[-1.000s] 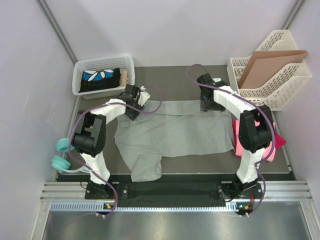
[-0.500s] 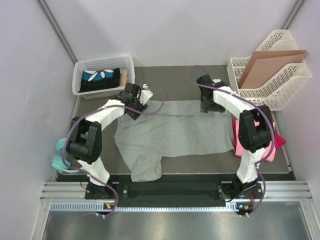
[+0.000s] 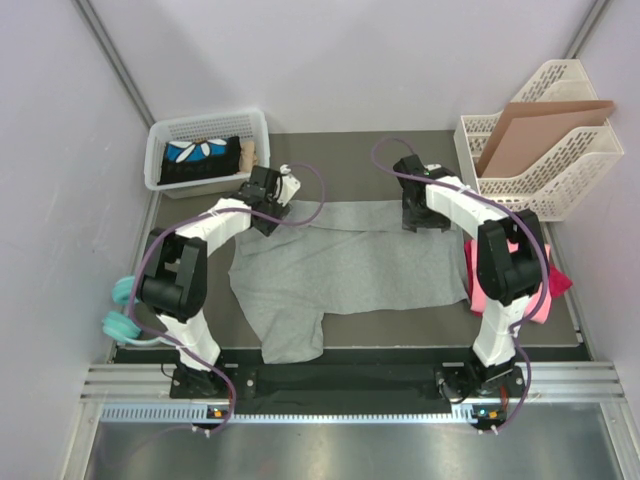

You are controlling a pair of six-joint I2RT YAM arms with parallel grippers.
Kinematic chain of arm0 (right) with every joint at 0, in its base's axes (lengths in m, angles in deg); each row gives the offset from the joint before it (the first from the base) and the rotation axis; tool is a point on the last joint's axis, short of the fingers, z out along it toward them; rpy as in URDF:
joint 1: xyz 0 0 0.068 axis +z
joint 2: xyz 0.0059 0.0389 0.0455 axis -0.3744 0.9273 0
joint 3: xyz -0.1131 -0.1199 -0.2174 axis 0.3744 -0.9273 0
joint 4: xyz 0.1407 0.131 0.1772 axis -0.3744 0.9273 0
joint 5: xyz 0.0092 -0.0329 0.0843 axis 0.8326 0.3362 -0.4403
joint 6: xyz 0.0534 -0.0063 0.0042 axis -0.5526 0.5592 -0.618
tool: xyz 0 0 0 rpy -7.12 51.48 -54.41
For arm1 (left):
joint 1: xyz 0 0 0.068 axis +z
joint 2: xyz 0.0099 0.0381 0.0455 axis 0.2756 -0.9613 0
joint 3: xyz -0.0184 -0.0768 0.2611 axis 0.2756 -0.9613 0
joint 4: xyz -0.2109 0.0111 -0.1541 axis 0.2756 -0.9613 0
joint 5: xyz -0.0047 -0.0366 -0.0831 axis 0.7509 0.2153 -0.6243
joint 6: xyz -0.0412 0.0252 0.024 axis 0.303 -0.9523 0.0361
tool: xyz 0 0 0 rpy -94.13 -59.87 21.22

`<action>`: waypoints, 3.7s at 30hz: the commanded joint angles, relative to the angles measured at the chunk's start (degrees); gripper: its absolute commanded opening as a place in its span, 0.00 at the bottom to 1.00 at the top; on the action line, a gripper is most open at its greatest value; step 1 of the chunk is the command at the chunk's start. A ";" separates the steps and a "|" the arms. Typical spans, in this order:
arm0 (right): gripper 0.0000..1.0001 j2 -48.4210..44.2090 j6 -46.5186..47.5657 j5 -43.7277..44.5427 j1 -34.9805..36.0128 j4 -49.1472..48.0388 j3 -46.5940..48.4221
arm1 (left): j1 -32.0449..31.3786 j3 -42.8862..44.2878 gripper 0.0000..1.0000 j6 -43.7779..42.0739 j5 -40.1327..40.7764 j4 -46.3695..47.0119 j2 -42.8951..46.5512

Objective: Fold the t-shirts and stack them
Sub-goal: Fold the tshirt

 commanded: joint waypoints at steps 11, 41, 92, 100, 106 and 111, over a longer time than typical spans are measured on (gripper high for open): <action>0.68 -1.00 -0.71 0.57 0.83 -0.18 2.38 | -1.18 -0.70 0.61 -1.90 -4.45 -3.92 2.06; 0.65 -1.35 -0.89 0.66 0.83 1.59 4.58 | -7.16 -8.61 0.63 -5.33 -13.08 -14.49 15.07; 0.81 -40.72 -25.15 -4.61 11.55 9.94 -33.12 | -36.86 -21.26 0.82 -4.63 -16.33 -46.39 34.06; 0.81 -42.48 -26.03 -4.35 11.64 10.73 -34.18 | -40.91 -24.95 0.78 -5.59 -9.12 -40.24 31.34; 0.81 -42.75 -26.46 -4.70 11.64 10.38 -35.05 | -46.62 -25.92 0.76 -3.66 -6.21 -33.22 28.70; 0.80 -42.92 -26.73 -4.79 11.64 10.11 -35.15 | -47.24 -25.22 0.74 -3.66 -9.02 -32.06 24.92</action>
